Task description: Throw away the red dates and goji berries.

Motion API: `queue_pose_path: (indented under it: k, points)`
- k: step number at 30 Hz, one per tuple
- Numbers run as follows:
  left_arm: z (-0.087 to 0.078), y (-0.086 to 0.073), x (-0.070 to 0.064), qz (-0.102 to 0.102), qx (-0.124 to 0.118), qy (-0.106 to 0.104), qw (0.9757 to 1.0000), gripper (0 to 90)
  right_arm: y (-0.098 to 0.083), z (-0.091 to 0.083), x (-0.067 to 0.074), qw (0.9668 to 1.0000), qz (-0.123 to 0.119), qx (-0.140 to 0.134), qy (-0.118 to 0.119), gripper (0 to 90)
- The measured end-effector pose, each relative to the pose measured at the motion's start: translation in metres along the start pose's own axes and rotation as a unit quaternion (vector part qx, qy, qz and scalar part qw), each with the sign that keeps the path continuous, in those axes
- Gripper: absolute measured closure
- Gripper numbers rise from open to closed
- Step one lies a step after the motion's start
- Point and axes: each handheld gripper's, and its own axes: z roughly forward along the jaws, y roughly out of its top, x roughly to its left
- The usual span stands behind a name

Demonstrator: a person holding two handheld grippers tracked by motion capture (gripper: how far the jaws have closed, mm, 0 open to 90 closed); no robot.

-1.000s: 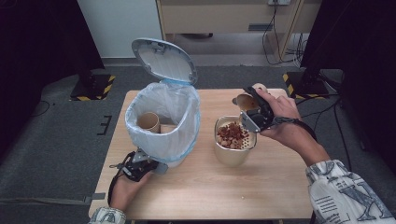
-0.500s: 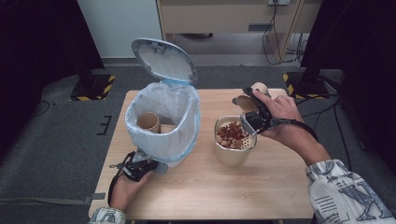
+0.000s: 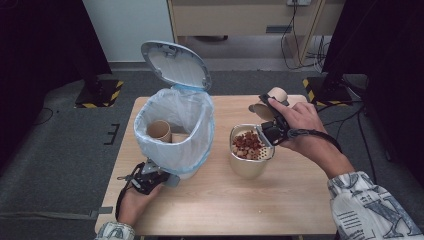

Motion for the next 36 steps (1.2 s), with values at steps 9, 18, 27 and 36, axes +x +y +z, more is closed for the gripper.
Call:
queue_pose_path:
  k: [9,18,27,36]
  points:
    - [0.000,0.000,0.000,0.000,0.000,0.000,1.0000,90.0,0.007,-0.002,0.001,0.9994,-0.029,0.007,-0.018,28.2]
    - [0.000,0.000,0.000,0.000,0.000,0.000,1.0000,90.0,0.012,-0.001,0.003,0.9984,-0.045,0.013,-0.032,28.4]
    - [0.000,0.000,0.000,0.000,0.000,0.000,1.0000,90.0,0.012,-0.001,0.002,0.9983,-0.046,0.014,-0.033,28.4]
    - [0.000,0.000,0.000,0.000,0.000,0.000,1.0000,90.0,0.013,0.000,0.002,0.9979,-0.052,0.012,-0.038,28.5]
